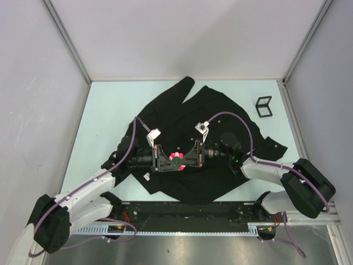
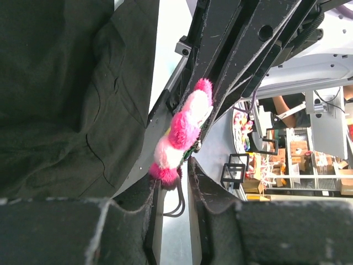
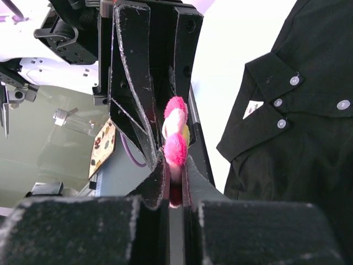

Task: Remove the brooch from the garment

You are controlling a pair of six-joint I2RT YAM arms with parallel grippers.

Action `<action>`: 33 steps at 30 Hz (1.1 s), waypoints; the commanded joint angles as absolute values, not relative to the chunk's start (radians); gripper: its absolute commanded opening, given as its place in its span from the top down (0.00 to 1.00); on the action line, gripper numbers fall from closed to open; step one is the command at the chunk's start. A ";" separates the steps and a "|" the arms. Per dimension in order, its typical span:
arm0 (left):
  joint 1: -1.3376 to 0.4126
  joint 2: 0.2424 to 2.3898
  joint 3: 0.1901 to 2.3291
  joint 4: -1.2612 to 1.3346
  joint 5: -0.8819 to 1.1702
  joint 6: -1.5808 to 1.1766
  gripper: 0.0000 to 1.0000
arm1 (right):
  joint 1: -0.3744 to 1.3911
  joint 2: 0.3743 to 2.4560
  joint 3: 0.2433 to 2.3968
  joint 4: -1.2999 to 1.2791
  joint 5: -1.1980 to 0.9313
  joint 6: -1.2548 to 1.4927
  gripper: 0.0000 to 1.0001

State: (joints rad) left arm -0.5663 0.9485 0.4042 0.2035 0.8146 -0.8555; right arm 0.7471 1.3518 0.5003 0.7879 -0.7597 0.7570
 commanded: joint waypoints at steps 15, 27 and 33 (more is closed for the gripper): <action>-0.580 0.925 0.526 0.264 0.769 -0.792 0.75 | 0.831 1.365 0.557 0.738 -0.790 0.724 1.00; -0.581 0.940 0.554 0.241 0.773 -0.769 0.75 | 0.851 1.367 0.574 0.689 -0.785 0.684 1.00; -0.581 0.940 0.584 0.195 0.772 -0.739 0.75 | 0.864 1.359 0.586 0.652 -0.773 0.655 1.00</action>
State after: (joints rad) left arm -0.5663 0.9428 0.4698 0.0219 0.7952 -0.7734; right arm 0.7773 1.3518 0.5385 0.7017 -0.7349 0.6758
